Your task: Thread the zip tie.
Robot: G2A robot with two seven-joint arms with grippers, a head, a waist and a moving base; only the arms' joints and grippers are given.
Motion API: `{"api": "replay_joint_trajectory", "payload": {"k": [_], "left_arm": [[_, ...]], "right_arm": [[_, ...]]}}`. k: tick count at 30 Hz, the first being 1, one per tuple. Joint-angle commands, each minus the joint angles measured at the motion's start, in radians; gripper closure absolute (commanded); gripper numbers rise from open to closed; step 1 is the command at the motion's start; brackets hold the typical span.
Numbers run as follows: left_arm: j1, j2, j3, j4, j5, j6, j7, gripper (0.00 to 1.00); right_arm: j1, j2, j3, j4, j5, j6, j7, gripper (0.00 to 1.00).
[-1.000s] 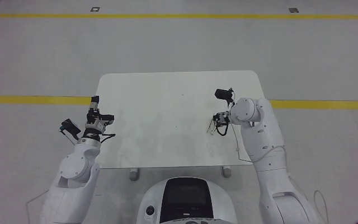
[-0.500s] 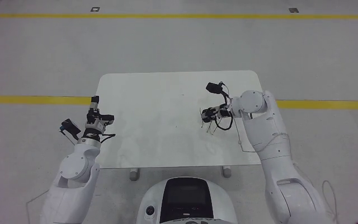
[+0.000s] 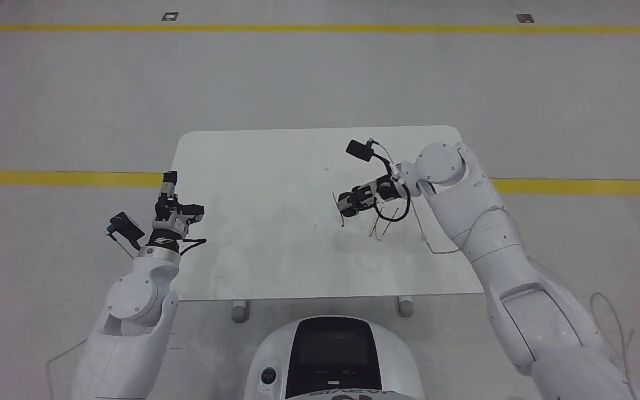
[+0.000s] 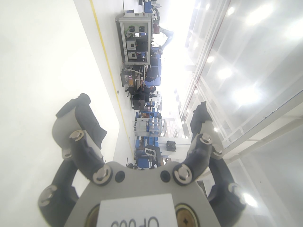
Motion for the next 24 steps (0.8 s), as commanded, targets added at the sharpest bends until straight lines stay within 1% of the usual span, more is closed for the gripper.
{"api": "replay_joint_trajectory", "payload": {"k": [1,3,4,6,8,9,12,14,15,22,23,24], "left_arm": [[0.0,0.0,0.0,0.0,0.0,0.0,0.0,0.0],[0.0,0.0,0.0,0.0,0.0,0.0,0.0,0.0],[0.0,0.0,0.0,0.0,0.0,0.0,0.0,0.0],[0.0,0.0,0.0,0.0,0.0,0.0,0.0,0.0],[0.0,0.0,0.0,0.0,0.0,0.0,0.0,0.0],[0.0,0.0,0.0,0.0,0.0,0.0,0.0,0.0],[0.0,0.0,0.0,0.0,0.0,0.0,0.0,0.0],[0.0,0.0,0.0,0.0,0.0,0.0,0.0,0.0],[0.0,0.0,0.0,0.0,0.0,0.0,0.0,0.0],[0.0,0.0,0.0,0.0,0.0,0.0,0.0,0.0],[0.0,0.0,0.0,0.0,0.0,0.0,0.0,0.0],[0.0,0.0,0.0,0.0,0.0,0.0,0.0,0.0]], "right_arm": [[0.0,0.0,0.0,0.0,0.002,0.0,0.0,1.0],[-0.003,0.0,0.0,-0.002,0.005,0.001,-0.007,1.0],[-0.009,0.001,0.003,-0.011,0.014,0.017,-0.024,1.0],[-0.006,0.002,0.02,-0.01,0.084,0.055,0.0,1.0],[0.002,0.004,0.013,0.007,0.144,0.107,0.0,1.0],[0.008,0.005,0.015,0.015,0.175,0.121,0.0,1.0],[0.024,0.009,-0.014,0.053,0.278,0.208,0.0,1.0],[0.029,0.011,-0.041,0.079,0.417,0.276,0.0,1.0],[0.031,0.015,-0.038,0.085,0.45,0.268,0.0,1.0],[0.031,0.015,-0.038,0.085,0.45,0.268,0.0,1.0],[0.021,0.014,-0.034,0.078,0.469,0.274,-0.019,1.0],[0.016,0.011,-0.033,0.072,0.51,0.318,-0.005,1.0]]}}
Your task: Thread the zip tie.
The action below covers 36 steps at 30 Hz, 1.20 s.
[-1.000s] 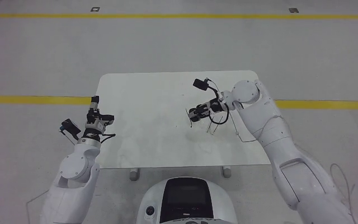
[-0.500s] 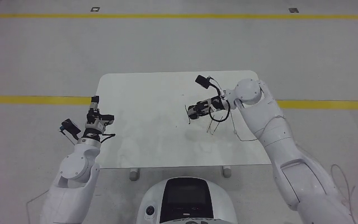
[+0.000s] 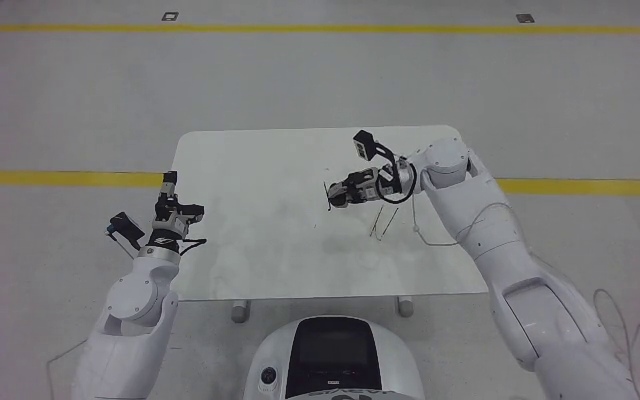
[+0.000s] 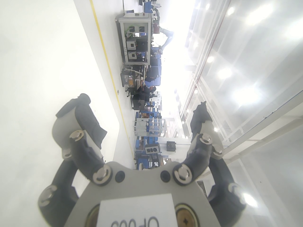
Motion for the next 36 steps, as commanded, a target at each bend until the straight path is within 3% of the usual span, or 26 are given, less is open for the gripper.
{"api": "replay_joint_trajectory", "payload": {"k": [1,3,9,12,22,27,32,35,36], "left_arm": [[0.0,0.0,0.0,0.0,0.0,0.0,0.0,0.0],[0.0,0.0,0.0,0.0,0.0,0.0,0.0,0.0],[0.0,0.0,0.0,0.0,0.0,0.0,0.0,0.0],[0.0,0.0,0.0,0.0,0.0,0.0,0.0,0.0],[0.0,0.0,0.0,0.0,0.0,0.0,0.0,0.0],[0.0,0.0,0.0,0.0,0.0,0.0,0.0,0.0],[0.0,0.0,0.0,0.0,0.0,0.0,0.0,0.0],[0.0,0.0,0.0,0.0,0.0,0.0,0.0,0.0],[0.0,0.0,0.0,0.0,0.0,0.0,0.0,0.0]], "right_arm": [[0.0,-0.003,-0.005,-0.008,0.048,0.063,0.014,1.0],[0.01,-0.008,-0.017,0.003,0.108,0.135,0.014,1.0],[0.046,-0.02,-0.073,0.053,0.267,0.261,0.014,1.0],[0.064,-0.028,-0.123,0.129,0.359,0.261,0.014,1.0],[0.057,-0.03,-0.127,0.127,0.381,0.261,-0.005,1.0],[0.054,-0.051,-0.132,0.201,0.594,0.261,-0.058,1.0],[0.098,-0.076,-0.205,0.296,0.766,0.261,-0.108,1.0],[0.102,-0.092,-0.246,0.339,0.924,0.261,-0.131,1.0],[0.102,-0.092,-0.246,0.339,0.924,0.261,-0.131,1.0]]}}
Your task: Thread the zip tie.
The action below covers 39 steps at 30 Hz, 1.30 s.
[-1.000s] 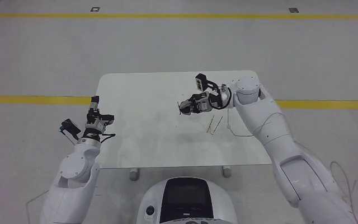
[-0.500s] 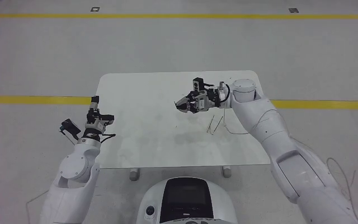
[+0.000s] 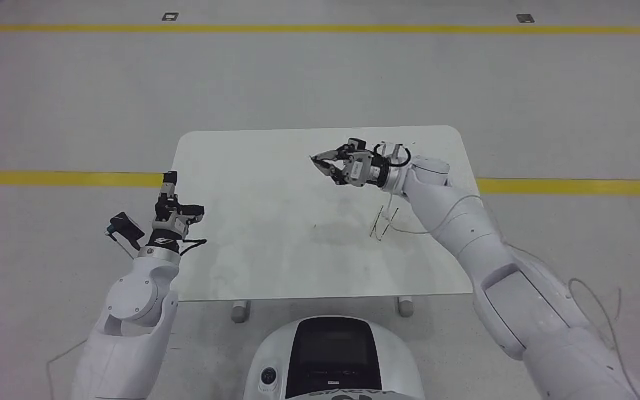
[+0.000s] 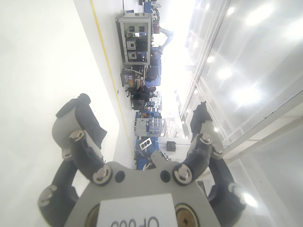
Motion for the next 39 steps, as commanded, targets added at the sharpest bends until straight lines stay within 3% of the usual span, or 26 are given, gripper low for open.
{"api": "replay_joint_trajectory", "payload": {"k": [1,26,31,39], "left_arm": [[0.0,0.0,0.0,0.0,0.0,0.0,0.0,0.0],[0.0,0.0,0.0,0.0,0.0,0.0,0.0,0.0],[0.0,0.0,0.0,0.0,0.0,0.0,0.0,0.0],[0.0,0.0,0.0,0.0,0.0,0.0,0.0,0.0]], "right_arm": [[0.001,0.0,-0.003,0.001,0.013,0.0,0.002,1.0],[-0.004,0.0,0.0,0.0,0.019,0.0,-0.003,1.0],[-0.041,0.004,-0.008,-0.022,0.082,0.0,-0.034,1.0],[-0.036,0.014,-0.106,-0.026,0.261,0.0,-0.023,1.0]]}}
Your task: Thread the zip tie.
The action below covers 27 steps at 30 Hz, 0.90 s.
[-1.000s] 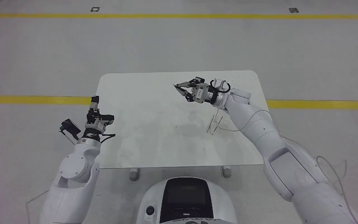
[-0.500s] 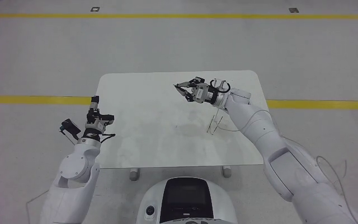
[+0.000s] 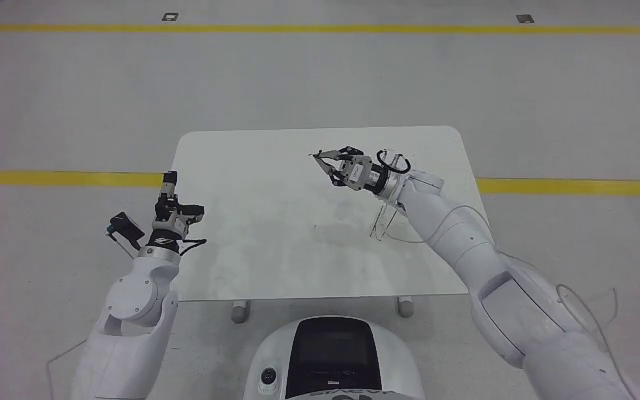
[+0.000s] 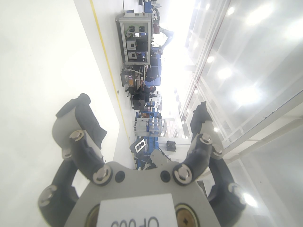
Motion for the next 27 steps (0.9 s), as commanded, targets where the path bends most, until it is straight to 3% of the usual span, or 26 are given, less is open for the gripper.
{"api": "replay_joint_trajectory", "payload": {"k": [1,4,5,9,10,13,15,16,22,24,26,27], "left_arm": [[0.0,0.0,0.0,0.0,0.0,0.0,0.0,0.0],[0.0,0.0,0.0,0.0,0.0,0.0,0.0,0.0],[-0.009,0.001,0.002,-0.01,0.017,-0.027,-0.026,0.0],[-0.042,0.014,-0.011,0.046,0.206,-0.19,-0.181,0.0],[-0.064,0.019,-0.01,0.069,0.28,-0.242,-0.217,0.0],[-0.123,0.025,-0.004,0.112,0.405,-0.34,-0.275,0.0],[-0.169,0.028,0.005,0.124,0.452,-0.34,-0.304,0.0],[-0.186,0.028,-0.004,0.138,0.488,-0.34,-0.249,0.0],[-0.186,0.028,-0.004,0.138,0.488,-0.34,-0.249,0.0],[-0.194,0.03,0.019,0.139,0.505,-0.34,-0.307,0.0],[-0.22,0.032,0.018,0.141,0.477,-0.34,-0.353,0.0],[-0.242,0.037,0.016,0.138,0.513,-0.34,-0.387,0.0]], "right_arm": [[0.001,0.001,-0.004,-0.001,0.009,0.0,0.001,1.0],[0.001,0.001,-0.004,-0.001,0.009,0.0,0.001,1.0],[0.001,0.001,-0.004,-0.001,0.009,0.0,0.001,1.0],[-0.025,0.004,0.016,-0.04,0.029,0.0,-0.043,1.0],[-0.032,0.007,0.021,-0.056,0.034,0.0,-0.054,1.0],[-0.044,0.011,0.018,-0.086,0.052,0.0,-0.084,1.0],[-0.049,0.014,0.01,-0.103,0.084,0.0,-0.111,1.0],[-0.048,0.015,0.009,-0.107,0.09,0.0,-0.121,1.0],[-0.048,0.015,0.009,-0.107,0.09,0.0,-0.121,1.0],[-0.051,0.015,0.009,-0.11,0.091,0.0,-0.126,1.0],[-0.066,0.016,0.017,-0.145,0.096,0.0,-0.15,1.0],[-0.071,0.017,0.02,-0.165,0.099,0.0,-0.16,1.0]]}}
